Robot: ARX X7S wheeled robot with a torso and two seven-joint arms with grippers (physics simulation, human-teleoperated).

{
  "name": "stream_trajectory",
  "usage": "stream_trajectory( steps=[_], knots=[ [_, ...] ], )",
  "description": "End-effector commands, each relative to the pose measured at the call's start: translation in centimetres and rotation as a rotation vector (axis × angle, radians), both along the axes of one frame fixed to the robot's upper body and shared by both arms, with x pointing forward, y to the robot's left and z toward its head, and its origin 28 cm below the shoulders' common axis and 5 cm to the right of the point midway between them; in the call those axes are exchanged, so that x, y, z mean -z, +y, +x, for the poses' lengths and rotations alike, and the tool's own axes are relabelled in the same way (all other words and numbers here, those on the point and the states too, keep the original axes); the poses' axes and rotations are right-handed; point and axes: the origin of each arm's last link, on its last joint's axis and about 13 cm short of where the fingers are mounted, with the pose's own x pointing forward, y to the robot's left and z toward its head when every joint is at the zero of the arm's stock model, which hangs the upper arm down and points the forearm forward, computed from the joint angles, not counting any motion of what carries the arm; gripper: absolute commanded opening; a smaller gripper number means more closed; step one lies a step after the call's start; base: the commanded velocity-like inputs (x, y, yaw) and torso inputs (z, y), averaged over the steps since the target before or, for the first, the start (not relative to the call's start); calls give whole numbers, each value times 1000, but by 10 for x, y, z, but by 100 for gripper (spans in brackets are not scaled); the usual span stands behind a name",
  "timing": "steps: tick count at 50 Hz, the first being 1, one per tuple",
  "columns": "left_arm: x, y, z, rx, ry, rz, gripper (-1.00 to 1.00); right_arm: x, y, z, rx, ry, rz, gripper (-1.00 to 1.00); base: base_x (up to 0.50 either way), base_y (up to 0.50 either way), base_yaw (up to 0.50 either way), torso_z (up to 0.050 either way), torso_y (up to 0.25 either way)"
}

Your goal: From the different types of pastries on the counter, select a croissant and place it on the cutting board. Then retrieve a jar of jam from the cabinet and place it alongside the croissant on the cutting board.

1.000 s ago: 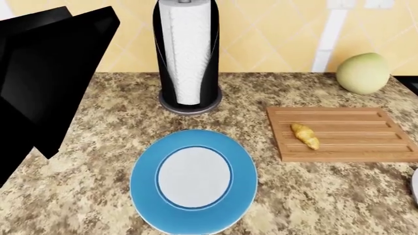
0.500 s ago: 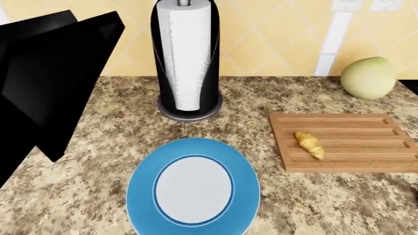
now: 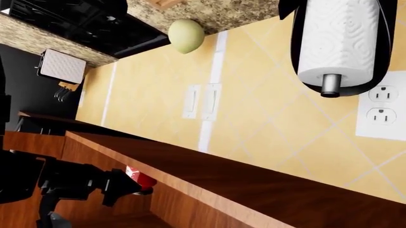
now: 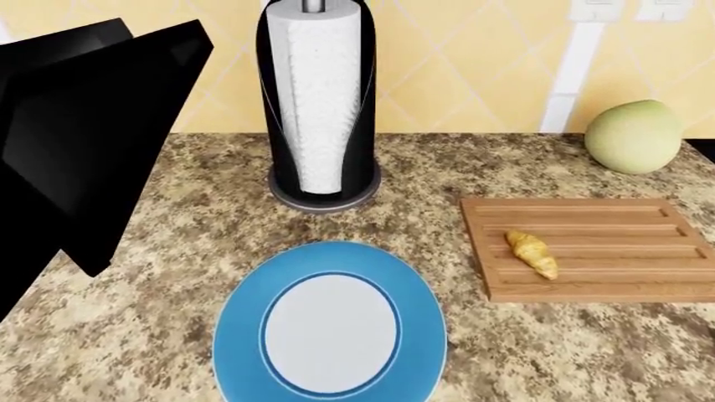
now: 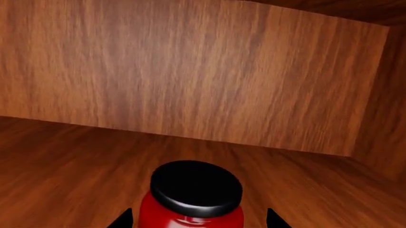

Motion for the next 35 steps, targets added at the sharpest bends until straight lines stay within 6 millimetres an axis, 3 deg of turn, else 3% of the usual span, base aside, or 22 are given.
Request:
stream_trajectory(
  steps=[1, 22, 23, 35],
  knots=[
    [0, 0, 0, 1, 0, 0, 100, 1, -1, 0, 2, 6, 1, 100, 27, 0, 0, 0, 0],
    [1, -1, 3, 1, 3, 1, 100, 4, -1, 8, -5, 19, 11, 100, 88, 0, 0, 0, 0],
    [1, -1, 3, 1, 3, 1, 100, 4, -2, 8, -3, 18, 11, -100, 0, 0, 0, 0, 0],
    [1, -2, 3, 2, 5, 1, 100, 3, -3, 6, 6, 7, 14, -100, 0, 0, 0, 0, 0]
  ],
)
